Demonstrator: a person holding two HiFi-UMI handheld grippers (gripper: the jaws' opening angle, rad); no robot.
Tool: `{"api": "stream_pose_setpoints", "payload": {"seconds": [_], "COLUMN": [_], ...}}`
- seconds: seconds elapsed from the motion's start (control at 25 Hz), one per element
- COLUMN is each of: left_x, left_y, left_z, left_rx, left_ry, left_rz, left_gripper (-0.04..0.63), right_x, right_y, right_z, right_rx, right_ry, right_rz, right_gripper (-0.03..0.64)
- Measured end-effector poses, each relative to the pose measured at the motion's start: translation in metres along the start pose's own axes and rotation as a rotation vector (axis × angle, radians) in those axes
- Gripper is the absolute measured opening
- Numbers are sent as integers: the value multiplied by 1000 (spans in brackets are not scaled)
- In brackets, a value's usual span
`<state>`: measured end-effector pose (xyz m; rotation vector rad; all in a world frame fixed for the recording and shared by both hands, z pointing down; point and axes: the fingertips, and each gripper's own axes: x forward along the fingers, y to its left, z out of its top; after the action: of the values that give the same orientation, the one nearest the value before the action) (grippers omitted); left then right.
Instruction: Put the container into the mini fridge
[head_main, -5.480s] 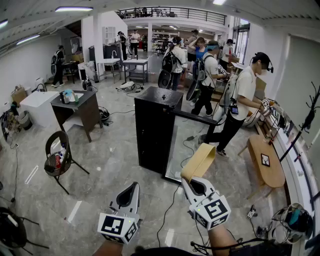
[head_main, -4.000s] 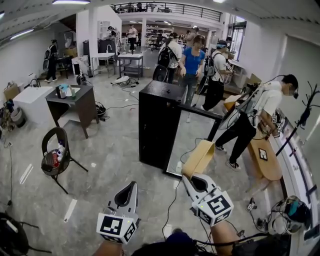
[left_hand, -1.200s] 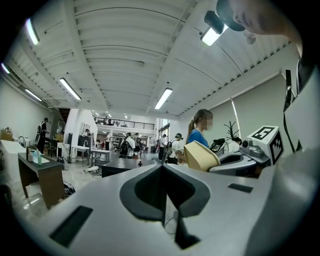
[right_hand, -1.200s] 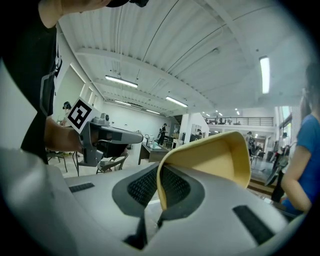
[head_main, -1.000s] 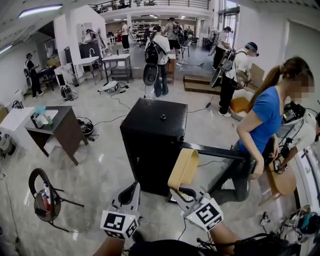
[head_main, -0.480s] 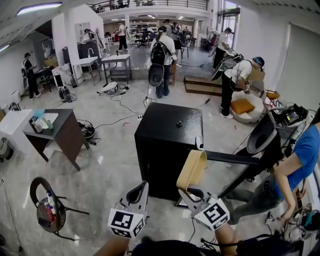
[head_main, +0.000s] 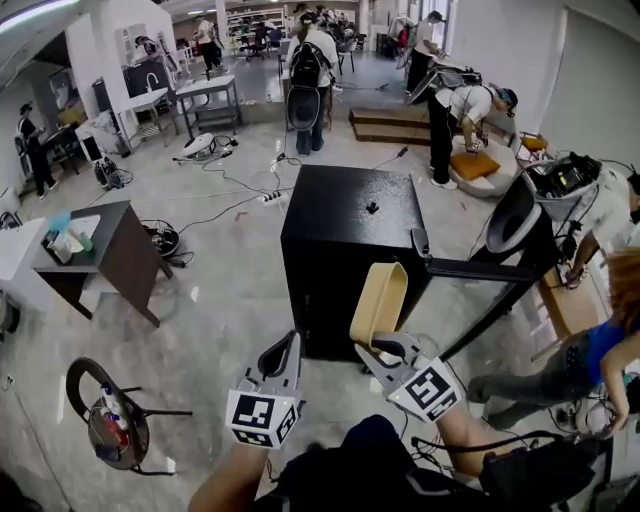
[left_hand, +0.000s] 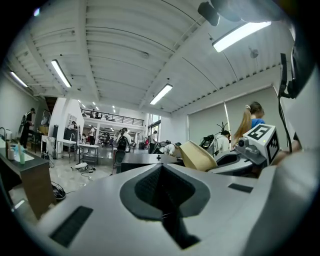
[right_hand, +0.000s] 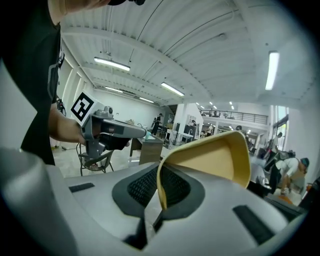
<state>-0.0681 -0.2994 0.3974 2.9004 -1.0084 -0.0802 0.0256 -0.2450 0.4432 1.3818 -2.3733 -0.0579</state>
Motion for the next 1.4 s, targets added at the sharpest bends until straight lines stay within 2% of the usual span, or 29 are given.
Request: {"api": "stream_pose_setpoints", "payload": {"seconds": [0.36, 0.6, 0.96, 1.2, 1.4], "left_x": [8, 22, 39, 43, 39], "left_y": [34, 48, 72, 86, 101], "left_z": [-22, -30, -64, -70, -67], "left_rx": [12, 9, -14, 2, 12], "left_ry": [11, -7, 60, 76, 91], "left_rz": [9, 9, 49, 87, 119], "left_gripper": [6, 6, 6, 6, 6], "right_x": [59, 98, 155, 187, 215], "right_y": [0, 0, -2, -9, -23], "right_z": [-42, -85, -147, -198, -225], "right_rx": [-36, -125, -159, -173, -178], "right_ry": [102, 165, 279, 393, 474], "right_rz": [74, 184, 329, 380, 380], "right_gripper": [21, 21, 21, 21, 23]}}
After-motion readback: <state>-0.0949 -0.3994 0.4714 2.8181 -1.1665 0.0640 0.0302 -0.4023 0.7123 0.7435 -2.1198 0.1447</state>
